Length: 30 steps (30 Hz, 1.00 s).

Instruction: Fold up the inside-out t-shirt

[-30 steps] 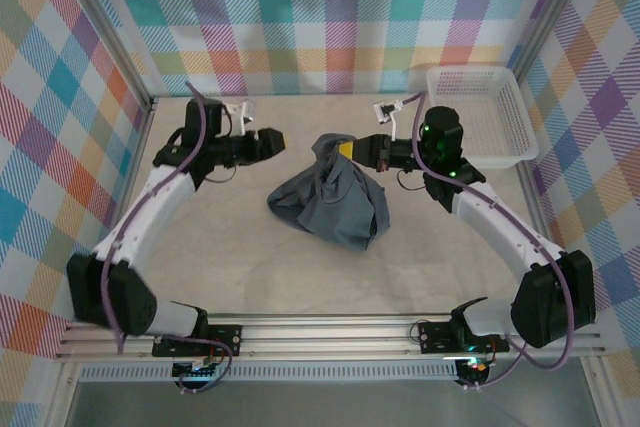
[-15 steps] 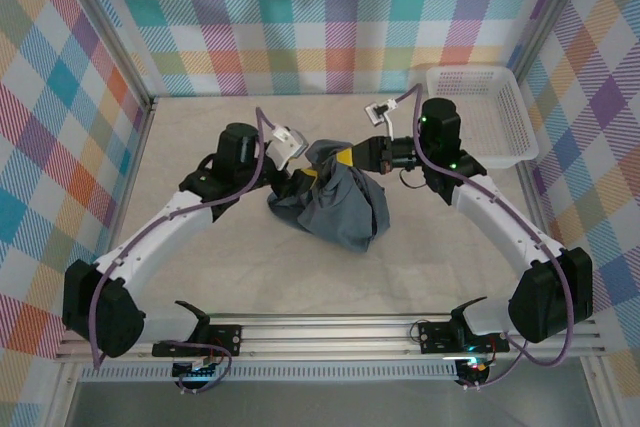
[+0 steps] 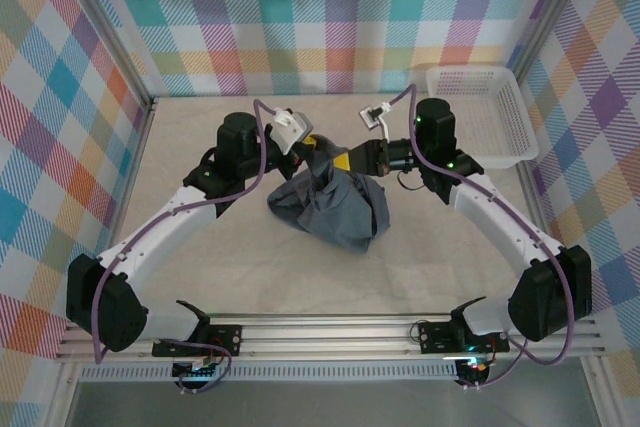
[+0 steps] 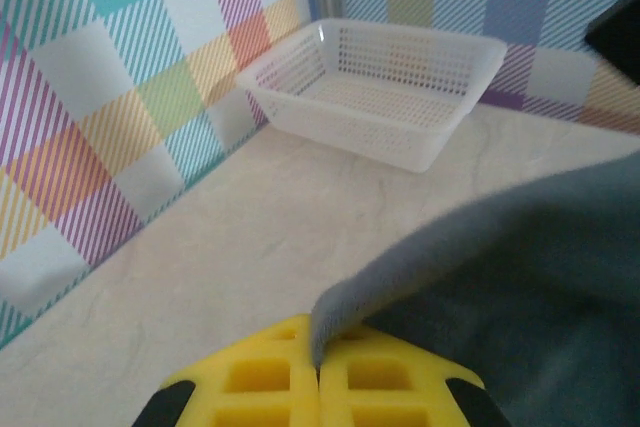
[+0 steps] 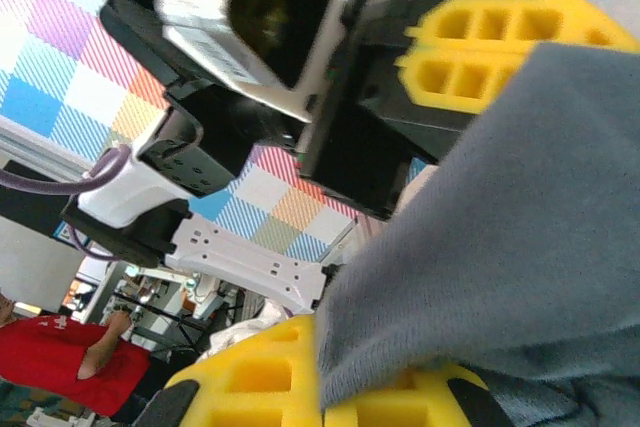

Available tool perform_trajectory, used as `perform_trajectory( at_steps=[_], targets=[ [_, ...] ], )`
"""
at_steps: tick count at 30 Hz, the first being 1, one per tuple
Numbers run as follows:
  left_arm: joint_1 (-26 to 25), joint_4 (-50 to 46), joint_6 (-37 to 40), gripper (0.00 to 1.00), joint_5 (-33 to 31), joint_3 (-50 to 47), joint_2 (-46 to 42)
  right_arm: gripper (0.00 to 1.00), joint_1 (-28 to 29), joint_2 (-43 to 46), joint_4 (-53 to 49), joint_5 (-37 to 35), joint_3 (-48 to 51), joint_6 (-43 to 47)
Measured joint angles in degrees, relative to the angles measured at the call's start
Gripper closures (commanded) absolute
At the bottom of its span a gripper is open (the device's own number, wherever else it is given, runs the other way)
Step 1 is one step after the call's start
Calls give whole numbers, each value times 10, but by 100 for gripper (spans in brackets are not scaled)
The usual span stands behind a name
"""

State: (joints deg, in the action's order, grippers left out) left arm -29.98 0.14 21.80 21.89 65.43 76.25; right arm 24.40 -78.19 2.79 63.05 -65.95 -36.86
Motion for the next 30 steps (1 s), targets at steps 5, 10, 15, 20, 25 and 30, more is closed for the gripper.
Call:
perform_trajectory(
  at_steps=[5, 10, 15, 20, 25, 30],
  targets=[
    [0, -65, -65, 100, 27, 64, -5, 95, -27, -3, -103, -96, -17, 56],
    [0, -151, -160, 100, 86, 155, -5, 58, -100, -67, -161, -114, -29, 101],
    [0, -172, -260, 100, 96, 149, -5, 59, -100, -50, -206, -193, -15, 112],
    [0, -180, -345, 100, 79, 135, 2, 65, 20, 170, -170, -425, 119, 110],
    [0, -181, -385, 100, 70, 135, 20, 51, 186, 204, -139, -611, 109, 172],
    [0, -196, -401, 100, 70, 139, 38, 48, 198, 91, -79, -730, 92, 283]
  ],
)
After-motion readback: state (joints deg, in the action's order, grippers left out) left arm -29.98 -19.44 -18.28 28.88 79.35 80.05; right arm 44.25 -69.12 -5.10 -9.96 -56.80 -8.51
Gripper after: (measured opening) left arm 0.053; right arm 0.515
